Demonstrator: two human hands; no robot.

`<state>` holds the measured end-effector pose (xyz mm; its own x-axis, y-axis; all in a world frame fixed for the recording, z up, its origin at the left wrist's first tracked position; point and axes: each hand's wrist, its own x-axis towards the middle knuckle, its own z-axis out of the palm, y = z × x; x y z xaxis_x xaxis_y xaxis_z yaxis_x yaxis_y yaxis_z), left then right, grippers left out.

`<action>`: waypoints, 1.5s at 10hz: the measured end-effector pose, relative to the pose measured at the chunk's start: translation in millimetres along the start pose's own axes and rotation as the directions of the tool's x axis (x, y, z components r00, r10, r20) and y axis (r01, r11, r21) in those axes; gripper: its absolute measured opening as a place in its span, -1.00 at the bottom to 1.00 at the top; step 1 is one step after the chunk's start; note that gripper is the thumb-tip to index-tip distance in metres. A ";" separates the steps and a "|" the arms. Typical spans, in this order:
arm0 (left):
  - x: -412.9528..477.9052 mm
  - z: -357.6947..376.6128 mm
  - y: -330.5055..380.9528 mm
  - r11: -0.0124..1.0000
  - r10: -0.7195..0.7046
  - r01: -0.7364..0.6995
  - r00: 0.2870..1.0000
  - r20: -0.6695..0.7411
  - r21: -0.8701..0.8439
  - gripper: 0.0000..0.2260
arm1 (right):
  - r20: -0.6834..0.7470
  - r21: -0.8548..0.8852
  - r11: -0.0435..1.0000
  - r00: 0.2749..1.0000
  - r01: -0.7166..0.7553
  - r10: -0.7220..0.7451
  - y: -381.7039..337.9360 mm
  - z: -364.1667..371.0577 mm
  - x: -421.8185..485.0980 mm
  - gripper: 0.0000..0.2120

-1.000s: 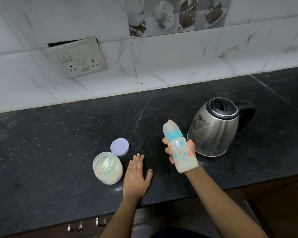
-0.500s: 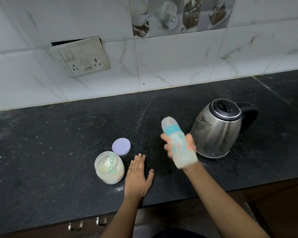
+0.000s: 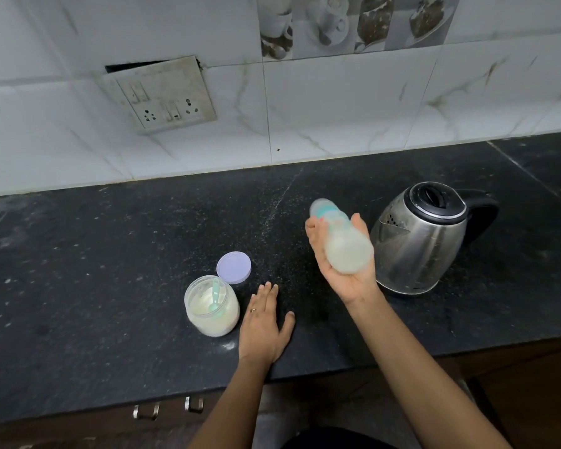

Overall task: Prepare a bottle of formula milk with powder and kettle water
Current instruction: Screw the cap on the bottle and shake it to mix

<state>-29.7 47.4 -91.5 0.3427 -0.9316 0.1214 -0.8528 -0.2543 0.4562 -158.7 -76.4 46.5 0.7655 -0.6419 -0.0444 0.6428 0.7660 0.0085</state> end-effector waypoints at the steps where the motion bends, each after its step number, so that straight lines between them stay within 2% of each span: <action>1: -1.0 -0.1 -0.4 1.000 0.002 -0.002 1.000 0.003 0.000 -0.35 | -0.026 -0.269 0.963 1.000 -0.014 0.007 7.3 1.3 -3.4 -0.39; 2: -0.5 0.2 -0.5 1.000 -0.002 0.002 1.000 0.003 0.000 -0.35 | -0.138 -0.190 0.979 0.985 0.073 -0.101 6.7 -6.4 -0.7 -0.10; 3: -0.6 0.1 -0.3 1.000 -0.006 0.006 1.000 0.011 -0.003 -0.36 | -0.034 -0.110 0.989 0.994 -0.104 0.100 6.4 -10.5 -5.0 -0.26; 4: -0.5 0.2 -1.0 1.000 -0.007 0.008 1.000 0.020 -0.007 -0.39 | 0.080 -0.270 0.952 0.982 -0.143 0.170 7.3 -13.2 -9.5 -0.41; 5: -0.7 -0.5 -1.0 1.000 -0.006 0.006 1.000 0.016 -0.005 -0.38 | -0.019 -0.030 0.993 0.994 -0.112 0.111 10.3 -8.1 -4.2 -0.37; 6: -0.8 0.8 -1.6 1.000 -0.004 0.004 1.000 0.013 -0.011 -0.37 | 0.063 -0.093 0.981 0.982 -0.173 0.179 10.6 -3.8 -0.2 -0.46; 7: -0.1 0.8 -1.9 1.000 -0.001 0.001 1.000 0.007 -0.013 -0.37 | 0.089 -0.308 0.949 0.992 -0.061 0.092 9.5 5.5 0.4 -0.42; 8: -0.1 0.8 -1.6 1.000 0.000 0.000 1.000 0.002 -0.009 -0.35 | -0.063 -0.097 0.993 0.996 -0.062 0.056 4.8 1.0 2.7 -0.29; 9: -0.4 1.9 -1.7 1.000 0.001 -0.001 1.000 -0.001 -0.019 -0.36 | 0.069 -0.194 0.974 0.989 -0.117 0.133 7.7 -1.1 -1.4 -0.49; 10: -0.5 2.9 -2.3 1.000 -0.007 0.007 1.000 -0.003 -0.018 -0.38 | 0.138 -0.266 0.958 0.979 -0.108 0.149 7.8 -5.4 -0.2 -0.45; 11: -0.3 2.3 -2.5 1.000 -0.011 0.011 1.000 -0.001 -0.016 -0.40 | 0.033 -0.048 0.969 0.969 -0.243 0.244 4.3 -17.1 2.4 -0.40; 12: -0.6 2.8 -3.1 1.000 -0.008 0.008 1.000 0.001 -0.017 -0.42 | 0.109 -0.233 0.934 0.947 -0.271 0.302 1.5 -28.8 -3.2 -0.46; 13: -0.1 3.7 -3.9 1.000 -0.006 0.006 1.000 0.001 -0.010 -0.41 | 0.136 -0.289 0.942 0.967 -0.171 0.218 0.2 -26.7 -1.1 -0.43; 14: 0.2 3.5 -3.0 1.000 -0.011 0.011 1.000 0.001 -0.008 -0.41 | -0.025 -0.113 0.975 0.982 -0.191 0.190 -4.5 -32.7 5.3 -0.33; 15: -0.6 3.1 -3.2 1.000 -0.010 0.010 1.000 0.001 -0.018 -0.42 | 0.045 -0.261 0.937 0.967 -0.231 0.250 -4.9 -36.3 0.2 -0.48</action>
<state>-28.4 47.9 -95.8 0.3506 -0.9293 0.1161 -0.8422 -0.2586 0.4732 -162.7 -79.0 10.2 0.9026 -0.4306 0.0044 0.4187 0.8752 -0.2423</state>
